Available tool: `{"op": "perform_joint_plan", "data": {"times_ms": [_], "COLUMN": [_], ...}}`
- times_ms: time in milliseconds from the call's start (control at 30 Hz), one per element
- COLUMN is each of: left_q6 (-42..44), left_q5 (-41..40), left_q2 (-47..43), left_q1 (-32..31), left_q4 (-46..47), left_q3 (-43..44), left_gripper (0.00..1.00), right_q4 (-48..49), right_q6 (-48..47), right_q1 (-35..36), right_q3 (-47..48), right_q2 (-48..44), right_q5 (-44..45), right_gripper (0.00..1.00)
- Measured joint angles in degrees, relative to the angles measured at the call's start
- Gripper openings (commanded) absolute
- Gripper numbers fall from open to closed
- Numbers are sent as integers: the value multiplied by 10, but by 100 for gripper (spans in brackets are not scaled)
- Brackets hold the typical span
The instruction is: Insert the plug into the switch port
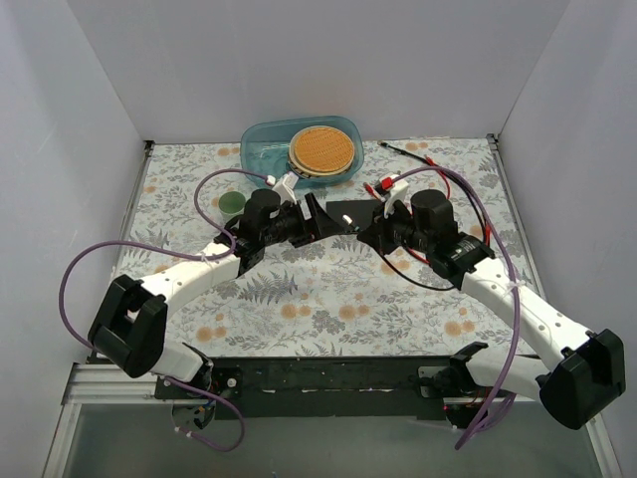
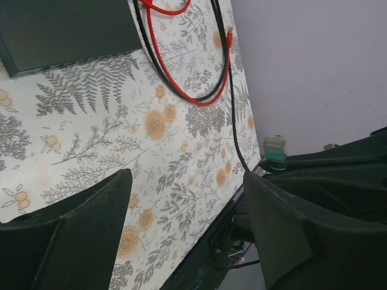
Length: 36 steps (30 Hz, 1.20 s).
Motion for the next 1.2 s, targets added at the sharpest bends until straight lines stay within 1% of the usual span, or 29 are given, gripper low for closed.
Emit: {"op": "perform_joint_plan", "data": {"times_ms": [300,333,400,433,467,500,533,567,733,767,800,833,900,933,1000,1100,1200], "left_q6": [-24,-26,-29,-31,-33,-34,-37,-37,-45,-45,-45,-45,-42,-36,-22,2,28], "left_q5": [-19,-21,-22,-23,-23,-23,-23,-24,-25,-25,-25,-25,-25,-26,-26,-26,-27], "left_q2": [0,0,0,2,5,11,18,23,37,37,37,37,37,36,33,17,-14], "left_q1": [-38,-38,-41,-41,-42,-42,-43,-45,-52,-52,-53,-53,-53,-54,-55,-56,-56], "left_q4": [66,73,83,87,90,92,94,96,106,107,108,109,111,113,115,121,124], "left_q3": [2,2,2,3,5,9,13,16,26,26,26,26,26,25,22,7,-19], "left_gripper": [69,60,49,42,25,15,9,0,0,0,0,0,0,0,0,0,0], "right_q4": [-8,-8,-7,-7,-8,-8,-9,-10,-13,-13,-13,-13,-12,-11,-8,2,26], "right_q6": [5,5,6,7,8,8,9,9,10,10,10,10,16,17,19,21,27], "right_q1": [0,0,0,0,0,0,0,0,-2,-2,-3,-3,-3,-3,-3,-10,-45], "right_q3": [-8,-8,-9,-11,-12,-14,-16,-16,-25,-26,-26,-26,-26,-26,-25,-25,-25], "right_q2": [7,7,7,7,7,7,6,6,1,0,-1,-1,-1,-1,-4,-9,-9], "right_q5": [-11,-13,-18,-20,-23,-25,-28,-31,-30,-31,-31,-32,-33,-35,-37,-54,-118], "right_gripper": [1,1,1,1,1,1,1,1,1,4,16,36,55,70,84,85,82]}}
